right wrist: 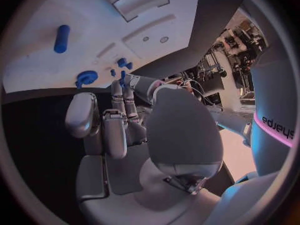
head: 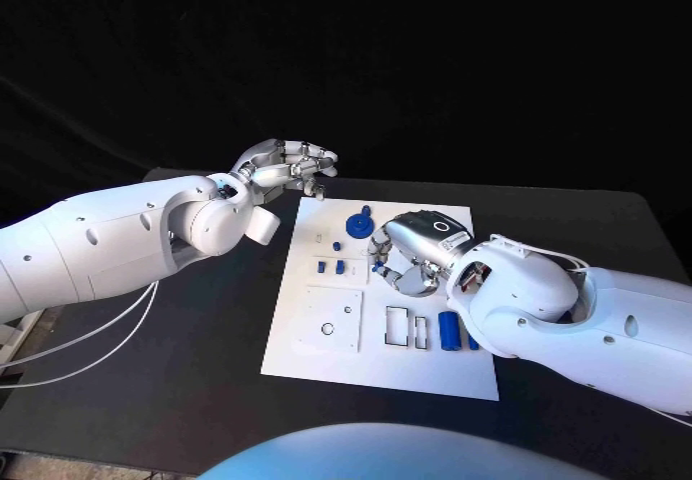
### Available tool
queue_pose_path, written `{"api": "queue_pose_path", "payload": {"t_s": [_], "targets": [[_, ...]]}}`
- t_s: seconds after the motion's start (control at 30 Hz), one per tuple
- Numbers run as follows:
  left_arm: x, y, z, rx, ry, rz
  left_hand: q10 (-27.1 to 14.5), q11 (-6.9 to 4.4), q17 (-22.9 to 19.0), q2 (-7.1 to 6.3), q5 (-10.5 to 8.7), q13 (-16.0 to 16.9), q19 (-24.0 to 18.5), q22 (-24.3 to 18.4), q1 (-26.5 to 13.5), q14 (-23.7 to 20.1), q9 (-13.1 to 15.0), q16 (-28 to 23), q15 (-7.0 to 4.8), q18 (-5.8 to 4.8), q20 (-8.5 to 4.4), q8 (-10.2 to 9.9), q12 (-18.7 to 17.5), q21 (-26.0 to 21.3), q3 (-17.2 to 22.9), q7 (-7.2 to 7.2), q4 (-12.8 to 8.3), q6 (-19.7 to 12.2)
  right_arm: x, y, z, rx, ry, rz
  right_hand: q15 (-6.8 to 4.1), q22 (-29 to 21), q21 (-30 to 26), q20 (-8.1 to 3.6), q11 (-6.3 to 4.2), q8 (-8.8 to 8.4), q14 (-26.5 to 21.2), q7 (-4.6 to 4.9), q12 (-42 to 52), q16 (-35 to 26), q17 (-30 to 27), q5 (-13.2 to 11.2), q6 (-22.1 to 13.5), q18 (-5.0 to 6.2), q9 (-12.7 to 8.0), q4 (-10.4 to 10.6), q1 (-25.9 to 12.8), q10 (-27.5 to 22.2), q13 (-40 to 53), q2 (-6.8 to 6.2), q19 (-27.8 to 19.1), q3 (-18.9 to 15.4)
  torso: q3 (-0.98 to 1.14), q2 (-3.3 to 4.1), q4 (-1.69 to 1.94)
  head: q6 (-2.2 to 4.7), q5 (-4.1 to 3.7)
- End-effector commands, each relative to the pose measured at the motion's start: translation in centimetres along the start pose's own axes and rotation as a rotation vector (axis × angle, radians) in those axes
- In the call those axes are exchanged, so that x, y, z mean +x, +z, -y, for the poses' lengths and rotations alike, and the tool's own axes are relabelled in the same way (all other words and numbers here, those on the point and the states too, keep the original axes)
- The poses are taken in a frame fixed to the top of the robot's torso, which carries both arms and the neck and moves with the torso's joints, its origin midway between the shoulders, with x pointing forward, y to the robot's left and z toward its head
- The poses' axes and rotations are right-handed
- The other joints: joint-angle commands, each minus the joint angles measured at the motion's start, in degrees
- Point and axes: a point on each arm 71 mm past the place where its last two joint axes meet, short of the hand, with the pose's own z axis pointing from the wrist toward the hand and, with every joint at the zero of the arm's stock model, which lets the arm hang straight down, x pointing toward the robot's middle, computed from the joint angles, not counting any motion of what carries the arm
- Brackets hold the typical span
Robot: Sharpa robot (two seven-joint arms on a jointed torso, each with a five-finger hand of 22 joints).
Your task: Assemble the parts on the task board
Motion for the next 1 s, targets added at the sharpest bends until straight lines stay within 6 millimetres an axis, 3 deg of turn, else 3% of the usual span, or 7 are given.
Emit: {"api": "queue_pose_path", "payload": {"t_s": [0.03, 0.13, 0.33, 0.57, 1.0], "targets": [[0.4, 0.2, 0.2, 0.012, -0.006, -0.023, 0.0, 0.18, -0.1, -0.15, 0.1, -0.1, 0.3, -0.1, -0.3, -0.5, -0.1, -0.4, 0.07, 0.53, 0.06, 0.3, -0.2, -0.1, 0.4, 0.05, -0.1, -0.5, 1.0, 0.3, -0.8, -0.031, 0.01, -0.036, -0.37, -0.1, 0.0, 0.02, -1.68, -0.01, 3.1, -0.15, -0.1, 0.1, 1.6, 0.4, 0.1, -0.83, 0.0, -0.2, -0.5, 1.7, 0.0, 0.2, 0.4, 0.0, -0.06, 0.02, -0.04, -0.56, 1.28], [0.5, 0.2, 0.1, 0.012, -0.007, -0.025, 0.0, 0.18, -0.1, -0.15, 0.1, -0.1, 0.3, -0.1, -0.3, -0.5, -0.1, -0.4, 0.07, 0.53, 0.06, 0.3, -0.2, -0.1, 0.4, 0.05, -0.1, -0.5, 1.9, 0.6, -1.4, -0.043, 0.022, -0.052, -0.37, -0.1, -0.1, 0.02, -1.67, -0.04, 3.1, -0.14, -0.1, 0.1, 1.5, 0.4, 0.1, -0.82, 0.1, -0.3, -0.5, 1.7, 0.0, 0.21, 0.3, 0.0, -0.12, -0.01, -0.01, -0.82, 1.85], [0.8, 0.4, 0.1, 0.007, -0.007, -0.026, -1.6, 0.76, -0.2, -0.47, 0.33, -0.4, 0.3, -0.1, -0.5, -0.8, -0.1, -0.4, 0.48, 0.41, 0.27, 0.7, -0.7, -0.5, 0.5, 0.6, -0.4, -2.2, 3.6, 1.0, -2.0, -0.054, 0.039, -0.084, -0.32, -0.2, -0.3, 0.04, -1.59, -0.18, 3.0, -0.06, -0.3, 0.0, 1.4, 0.5, -0.1, -0.78, 0.1, -0.3, -0.7, 1.6, 0.0, 0.18, 0.2, 0.0, -0.02, -0.04, 0.05, -1.72, 3.0], [1.3, 0.6, 0.1, 0.006, -0.012, -0.04, -1.8, 0.83, -0.2, -0.41, 0.34, -0.4, 0.2, -0.1, -0.6, -0.8, -0.1, -0.4, 0.54, 0.39, 0.33, 0.9, -0.6, -0.6, 0.5, 0.67, -0.5, -2.5, 5.3, 1.3, -2.6, -0.062, 0.055, -0.105, -0.3, -0.2, -0.2, 0.05, -1.57, -0.23, 3.0, -0.05, -0.4, 0.0, 1.4, 0.6, -0.2, -0.79, 0.1, -0.3, -0.8, 1.5, 0.0, 0.17, 0.3, 0.0, -0.01, -0.06, -0.04, -1.8, 3.79], [1.5, 0.7, 0.1, 0.004, -0.015, -0.051, -1.8, 0.84, -0.2, -0.39, 0.34, -0.4, 0.2, -0.1, -0.6, -0.8, -0.1, -0.4, 0.56, 0.39, 0.34, 0.9, -0.6, -0.6, 0.5, 0.68, -0.5, -2.5, 6.5, 1.7, -2.5, -0.057, 0.051, -0.128, -0.29, -0.2, -0.3, 0.06, -1.55, -0.28, 3.1, -0.04, -0.5, 0.0, 1.5, 0.6, -0.2, -0.79, 0.1, -0.4, -0.8, 1.5, 0.0, 0.16, 0.2, 0.0, 0.03, 0.0, -0.1, -1.8, 4.12]]}}
